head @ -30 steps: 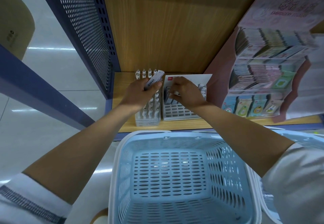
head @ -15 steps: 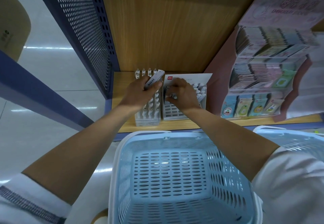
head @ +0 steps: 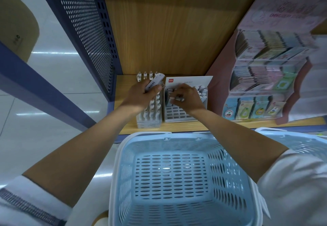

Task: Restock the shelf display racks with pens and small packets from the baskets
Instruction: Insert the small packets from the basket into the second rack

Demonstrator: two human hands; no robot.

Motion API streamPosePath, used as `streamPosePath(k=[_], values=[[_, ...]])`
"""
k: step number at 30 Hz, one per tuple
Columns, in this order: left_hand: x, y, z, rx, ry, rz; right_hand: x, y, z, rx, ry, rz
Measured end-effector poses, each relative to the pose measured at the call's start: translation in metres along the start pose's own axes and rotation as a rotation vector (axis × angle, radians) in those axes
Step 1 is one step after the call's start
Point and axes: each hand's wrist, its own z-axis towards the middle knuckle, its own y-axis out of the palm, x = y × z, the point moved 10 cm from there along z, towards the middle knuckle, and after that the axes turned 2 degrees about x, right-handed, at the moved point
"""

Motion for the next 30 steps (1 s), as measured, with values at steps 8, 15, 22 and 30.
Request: streamPosePath(k=[8, 15, 22, 30], values=[[0.018, 0.015, -0.002, -0.024, -0.007, -0.047, -0.031, -0.032, 0.001, -0.109, 0.25, 0.911], [0.026, 0.02, -0.004, -0.039, -0.074, -0.116, -0.003, -0.057, -0.006, -0.032, 0.369, 1.025], [0.039, 0.036, -0.011, -0.045, -0.153, -0.25, -0.013, -0.063, -0.016, -0.038, 0.249, 0.699], [0.026, 0.049, -0.014, -0.178, -0.317, -0.296, -0.028, -0.075, -0.024, -0.046, -0.041, 0.196]])
